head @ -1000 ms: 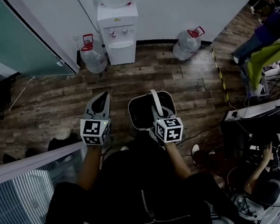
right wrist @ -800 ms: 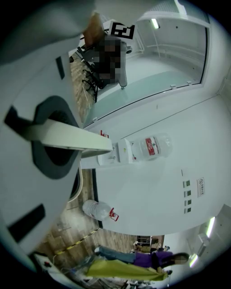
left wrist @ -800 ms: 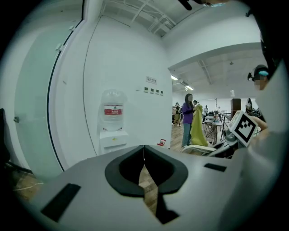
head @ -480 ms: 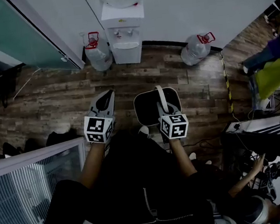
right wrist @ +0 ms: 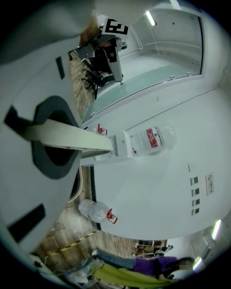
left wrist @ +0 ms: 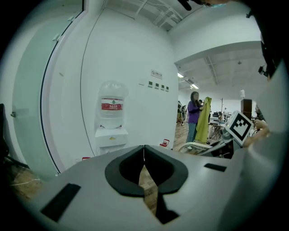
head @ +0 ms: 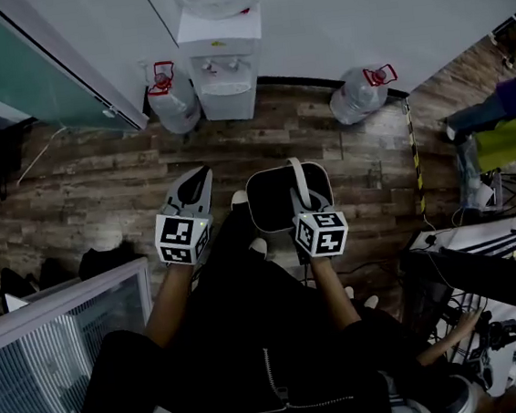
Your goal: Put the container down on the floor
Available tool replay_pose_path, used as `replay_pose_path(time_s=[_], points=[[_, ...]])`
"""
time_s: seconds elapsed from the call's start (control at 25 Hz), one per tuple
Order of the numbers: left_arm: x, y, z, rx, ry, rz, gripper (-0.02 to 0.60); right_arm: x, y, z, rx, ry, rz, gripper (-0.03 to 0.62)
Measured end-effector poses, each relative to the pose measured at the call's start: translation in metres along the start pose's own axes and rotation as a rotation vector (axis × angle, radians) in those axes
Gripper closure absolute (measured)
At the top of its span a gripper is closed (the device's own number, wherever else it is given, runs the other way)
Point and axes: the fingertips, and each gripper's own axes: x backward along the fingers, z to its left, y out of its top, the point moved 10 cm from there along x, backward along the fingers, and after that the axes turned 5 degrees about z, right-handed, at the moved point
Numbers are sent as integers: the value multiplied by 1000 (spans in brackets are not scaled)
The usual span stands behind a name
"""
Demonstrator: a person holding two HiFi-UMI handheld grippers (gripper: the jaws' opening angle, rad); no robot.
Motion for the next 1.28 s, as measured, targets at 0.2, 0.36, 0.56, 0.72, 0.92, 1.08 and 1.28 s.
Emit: replay_pose_path(time_s=[0.2, 0.36, 0.56, 0.72, 0.92, 1.08, 1.28], points=[[-49, 11, 14, 3, -42, -5, 566, -23, 24, -16, -9, -25, 6, 582], [-92, 25, 26, -12, -84, -7, 566, -41, 48, -31, -16, -53, 7, 582], [-137, 46, 42, -43, -133, -7, 566, -64, 84, -47, -35, -85, -3, 582], [-162, 61, 59, -47, -161, -12, 566, -80, 108, -53, -44, -103, -7, 582], [-189, 66, 81, -45, -183, -10, 566, -103, 132, -56, -64, -116, -6, 582], [-201, 69, 93, -47, -198, -9, 566, -112, 145, -58, -72, -123, 1, 582], [-209, 74, 100, -44, -217, -6, 566, -117, 154, -57, -59, -136, 6, 582]])
